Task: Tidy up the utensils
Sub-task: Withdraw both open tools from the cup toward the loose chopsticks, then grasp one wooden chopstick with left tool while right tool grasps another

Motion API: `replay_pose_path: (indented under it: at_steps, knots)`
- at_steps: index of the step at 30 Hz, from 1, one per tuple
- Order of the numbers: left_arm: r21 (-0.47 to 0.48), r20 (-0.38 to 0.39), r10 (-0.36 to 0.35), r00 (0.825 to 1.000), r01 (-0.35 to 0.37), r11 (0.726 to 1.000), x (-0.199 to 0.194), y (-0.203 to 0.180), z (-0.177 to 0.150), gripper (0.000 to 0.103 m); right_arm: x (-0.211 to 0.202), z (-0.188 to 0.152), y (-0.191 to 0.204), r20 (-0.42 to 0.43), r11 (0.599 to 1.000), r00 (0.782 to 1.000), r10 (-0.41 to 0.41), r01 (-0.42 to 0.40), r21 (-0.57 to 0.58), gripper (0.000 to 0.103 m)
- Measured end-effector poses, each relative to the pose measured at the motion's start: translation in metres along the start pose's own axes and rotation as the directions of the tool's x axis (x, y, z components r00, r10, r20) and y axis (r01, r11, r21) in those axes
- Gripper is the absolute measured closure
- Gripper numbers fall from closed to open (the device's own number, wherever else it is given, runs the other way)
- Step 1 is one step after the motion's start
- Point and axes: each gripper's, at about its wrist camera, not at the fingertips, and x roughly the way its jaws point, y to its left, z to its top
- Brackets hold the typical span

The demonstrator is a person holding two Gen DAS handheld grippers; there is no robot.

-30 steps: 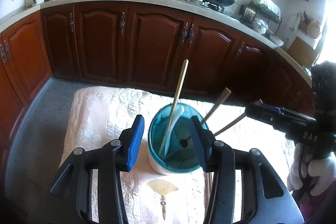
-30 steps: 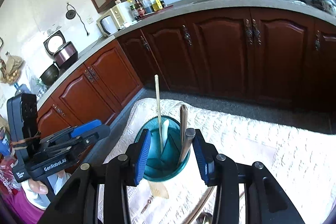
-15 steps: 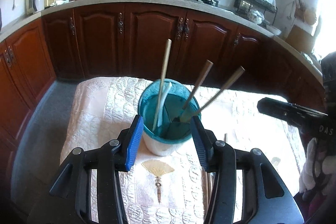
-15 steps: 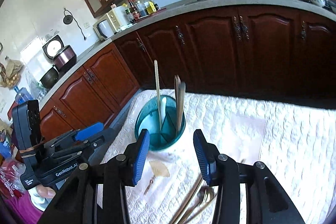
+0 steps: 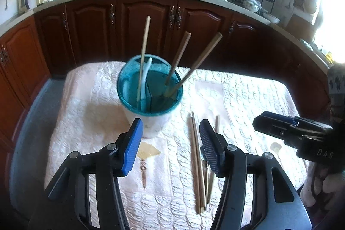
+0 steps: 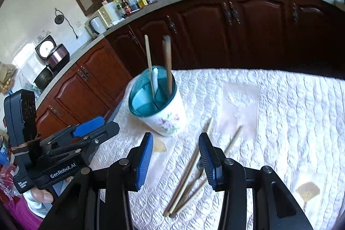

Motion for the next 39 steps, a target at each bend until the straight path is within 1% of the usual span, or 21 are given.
replay_pose_path:
  at_steps: [2,3,5,8,12,15,17,20,23,27,30,32,36,39]
  knots:
    - [-0.012,-0.014,-0.018,1.000,0.017,1.000,0.003,0.000,-0.003,0.048,0.001,-0.008,-0.009,-0.014,1.000,1.000,-0.012,0.012,0.011,0.061]
    - [-0.020,-0.025,-0.027,0.999,0.026,0.999,0.005,0.001,-0.006,0.045,0.004,-0.013,-0.014,-0.028,1.000,0.999,-0.021,0.021,0.021,0.061]
    - [-0.036,-0.053,-0.038,0.998,0.036,0.999,0.013,0.002,-0.012,0.044,0.010,-0.021,-0.024,-0.051,0.998,0.998,-0.038,0.040,0.042,0.061]
    - [-0.057,-0.100,-0.034,0.994,0.029,0.998,0.029,0.006,-0.024,0.044,0.024,-0.029,-0.038,-0.088,0.995,0.995,-0.052,0.059,0.078,0.061]
    - [-0.083,-0.174,-0.068,0.982,0.055,0.995,0.053,0.004,-0.040,0.044,0.047,-0.040,-0.057,-0.142,0.991,0.988,-0.063,0.079,0.111,0.061]
    - [-0.067,-0.214,-0.090,0.973,0.077,0.995,0.069,-0.005,-0.047,0.044,0.064,-0.042,-0.062,-0.167,0.991,0.984,-0.062,0.080,0.106,0.061]
    - [-0.040,-0.239,-0.097,0.966,0.090,0.995,0.079,-0.013,-0.052,0.044,0.075,-0.038,-0.060,-0.180,0.994,0.982,-0.048,0.065,0.088,0.068]
    - [-0.037,-0.264,-0.107,0.959,0.101,0.994,0.092,-0.020,-0.057,0.045,0.090,-0.029,-0.055,-0.188,0.997,0.982,-0.029,0.042,0.064,0.072]
    - [-0.047,-0.272,-0.110,0.956,0.101,0.994,0.098,-0.020,-0.060,0.045,0.116,-0.015,-0.055,-0.207,0.997,0.978,-0.004,0.018,0.070,0.075]
    - [-0.046,-0.285,-0.095,0.954,0.086,0.995,0.102,-0.013,-0.062,0.045,0.157,-0.004,-0.058,-0.258,0.997,0.966,-0.007,0.026,0.071,0.077]
    - [-0.043,-0.293,-0.082,0.953,0.073,0.996,0.104,-0.004,-0.063,0.045,0.177,-0.004,-0.064,-0.290,0.995,0.957,-0.015,0.041,0.086,0.087]
    - [-0.049,-0.295,-0.081,0.952,0.069,0.996,0.105,0.001,-0.063,0.045,0.178,-0.006,-0.070,-0.280,0.992,0.960,0.028,0.006,0.123,0.094]
    - [-0.061,-0.288,-0.078,0.954,0.063,0.996,0.109,0.006,-0.062,0.045,0.161,-0.010,-0.071,-0.263,0.992,0.963,0.058,-0.027,0.120,0.096]
    - [-0.069,-0.298,-0.083,0.951,0.065,0.996,0.117,0.005,-0.060,0.045,0.133,-0.016,-0.075,-0.229,0.990,0.970,0.080,-0.052,0.129,0.098]
